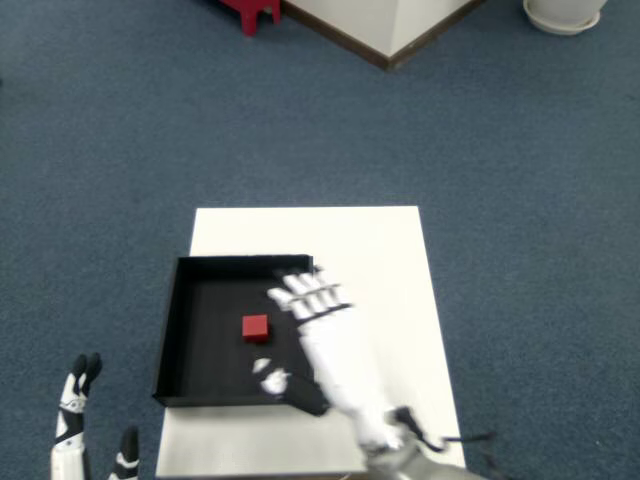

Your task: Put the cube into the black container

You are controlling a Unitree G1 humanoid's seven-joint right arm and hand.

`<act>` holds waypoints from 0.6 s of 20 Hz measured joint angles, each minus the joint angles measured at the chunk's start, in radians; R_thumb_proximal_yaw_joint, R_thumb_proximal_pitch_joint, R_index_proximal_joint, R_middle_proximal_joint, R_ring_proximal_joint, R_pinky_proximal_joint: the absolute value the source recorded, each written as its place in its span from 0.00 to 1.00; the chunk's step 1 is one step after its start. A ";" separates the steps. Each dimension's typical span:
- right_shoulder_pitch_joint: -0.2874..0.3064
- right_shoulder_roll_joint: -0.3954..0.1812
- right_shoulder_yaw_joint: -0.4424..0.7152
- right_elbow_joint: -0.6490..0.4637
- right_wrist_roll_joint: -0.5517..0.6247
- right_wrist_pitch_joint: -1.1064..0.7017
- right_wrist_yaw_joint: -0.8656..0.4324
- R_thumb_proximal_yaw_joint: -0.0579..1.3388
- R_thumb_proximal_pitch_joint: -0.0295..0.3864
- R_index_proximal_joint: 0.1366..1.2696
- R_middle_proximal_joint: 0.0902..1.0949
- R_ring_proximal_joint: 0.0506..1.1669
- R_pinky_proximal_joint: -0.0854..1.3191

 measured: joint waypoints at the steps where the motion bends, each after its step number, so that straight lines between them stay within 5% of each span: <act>1: 0.031 -0.058 -0.007 -0.047 0.001 -0.004 -0.040 0.26 0.44 0.17 0.09 0.14 0.13; 4: 0.154 -0.156 -0.014 -0.125 0.024 -0.060 -0.143 0.28 0.47 0.16 0.10 0.15 0.13; 6: 0.191 -0.175 -0.020 -0.141 0.051 -0.120 -0.178 0.28 0.48 0.16 0.09 0.14 0.12; 8: 0.242 -0.260 -0.040 -0.149 0.074 -0.247 -0.230 0.30 0.51 0.17 0.12 0.17 0.16; 10: 0.325 -0.375 -0.063 -0.060 0.110 -0.416 -0.319 0.32 0.70 0.18 0.17 0.19 0.18; 12: 0.372 -0.384 -0.082 -0.006 0.126 -0.601 -0.363 0.31 0.79 0.18 0.21 0.22 0.18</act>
